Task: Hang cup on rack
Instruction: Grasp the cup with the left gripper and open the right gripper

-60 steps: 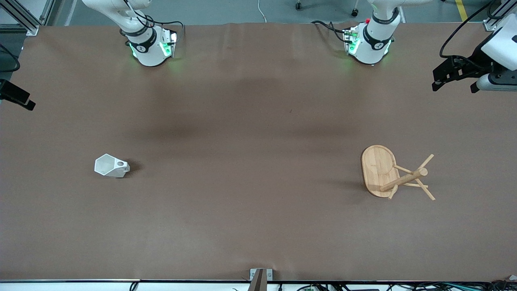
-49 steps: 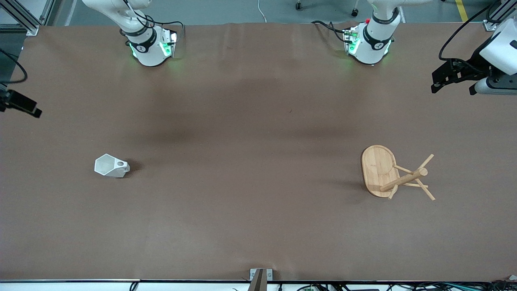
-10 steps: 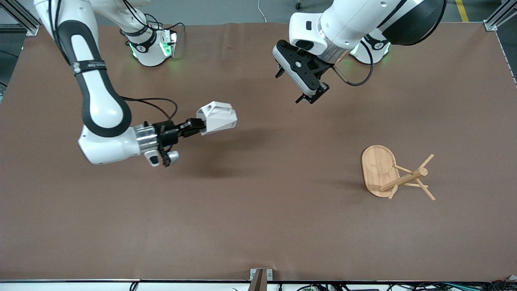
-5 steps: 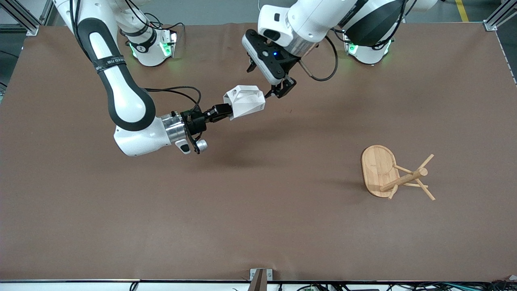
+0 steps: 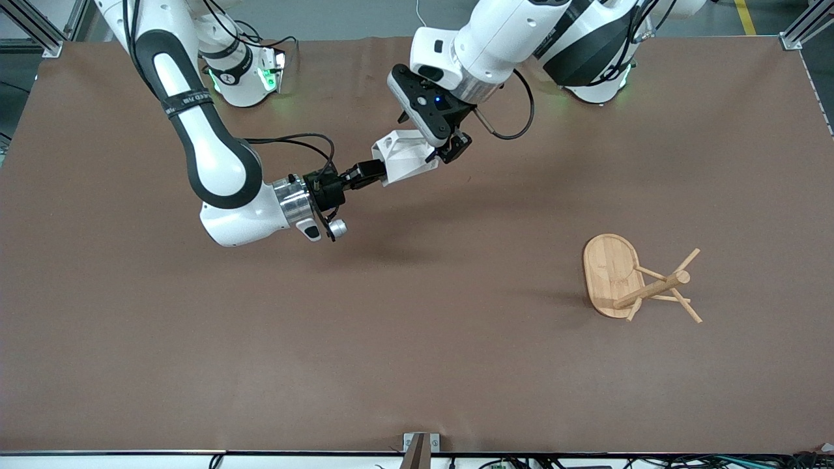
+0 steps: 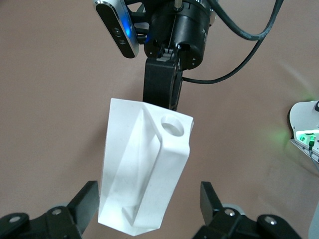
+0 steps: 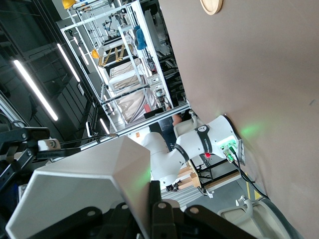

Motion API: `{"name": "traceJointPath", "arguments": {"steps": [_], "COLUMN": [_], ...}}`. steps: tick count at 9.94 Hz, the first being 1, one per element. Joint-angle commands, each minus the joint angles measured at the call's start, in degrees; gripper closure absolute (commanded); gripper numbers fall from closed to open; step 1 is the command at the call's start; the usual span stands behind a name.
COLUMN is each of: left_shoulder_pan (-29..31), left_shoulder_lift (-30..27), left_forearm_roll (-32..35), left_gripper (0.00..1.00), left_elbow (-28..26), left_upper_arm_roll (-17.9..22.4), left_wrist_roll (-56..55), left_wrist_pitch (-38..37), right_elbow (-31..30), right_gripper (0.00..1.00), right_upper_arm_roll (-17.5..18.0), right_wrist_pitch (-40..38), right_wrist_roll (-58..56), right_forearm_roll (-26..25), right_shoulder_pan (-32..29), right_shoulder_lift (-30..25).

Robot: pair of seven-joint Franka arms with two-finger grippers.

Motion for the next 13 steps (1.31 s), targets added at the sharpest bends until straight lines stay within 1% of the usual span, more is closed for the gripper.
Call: {"name": "traceJointPath", "arguments": {"steps": [1,2,5,6,7,8,9,10,11,12,13], "left_shoulder_pan": [-0.41,-0.5,-0.67,-0.67,-0.67,-0.67,-0.67,-0.67,-0.58,-0.5,-0.41], "left_shoulder_lift": [1.16,1.85,2.74,2.74,2.74,2.74,2.74,2.74,2.65,2.56,2.48], "left_forearm_roll": [2.32,3.38,3.57,4.09,5.23,5.59,5.59,5.59,5.59,5.51,5.5], "left_gripper": [0.09,0.09,0.09,0.1,0.16,0.3,0.51,0.77,0.96,1.0,1.0], "left_elbow": [-1.92,-1.83,-1.66,-1.65,-1.74,-1.65,-1.65,-1.74,-1.65,-1.57,-1.65], "left_upper_arm_roll": [-0.05,-0.06,-0.06,-0.06,-0.06,-0.06,-0.14,-0.14,-0.14,-0.14,-0.14], "left_wrist_roll": [0.56,0.47,0.82,0.82,0.91,2.13,2.66,2.67,2.58,2.32,2.4], "left_wrist_pitch": [1.48,1.56,1.56,1.56,1.56,1.48,1.48,1.39,1.04,0.95,0.86], "right_elbow": [-2.4,-2.41,-2.93,-3.28,-3.63,-3.64,-3.64,-3.64,-3.64,-3.64,-3.64], "right_gripper": [0.99,0.99,0.99,0.99,0.99,0.99,0.99,0.99,0.98,0.97,0.59], "right_upper_arm_roll": [1.01,1.19,1.19,1.27,1.28,1.28,1.28,1.28,1.28,1.28,1.19], "right_wrist_pitch": [-0.41,-0.41,-0.32,-0.15,-0.14,-0.14,-0.06,-0.06,-0.14,-0.14,-0.41], "right_wrist_roll": [0.37,2.11,8.96,9.24,9.24,9.24,9.24,9.24,9.24,9.33,10.55], "right_forearm_roll": [5.26,5.64,5.64,5.64,5.64,5.64,5.73,5.73,5.73,5.64,5.64], "right_shoulder_pan": [-0.38,-0.38,-0.12,-0.03,-0.03,0.05,0.06,0.06,0.06,0.06,-0.12], "right_shoulder_lift": [-1.38,-1.65,-3.23,-3.32,-3.41,-3.5,-3.5,-3.5,-3.5,-3.5,-3.5]}}
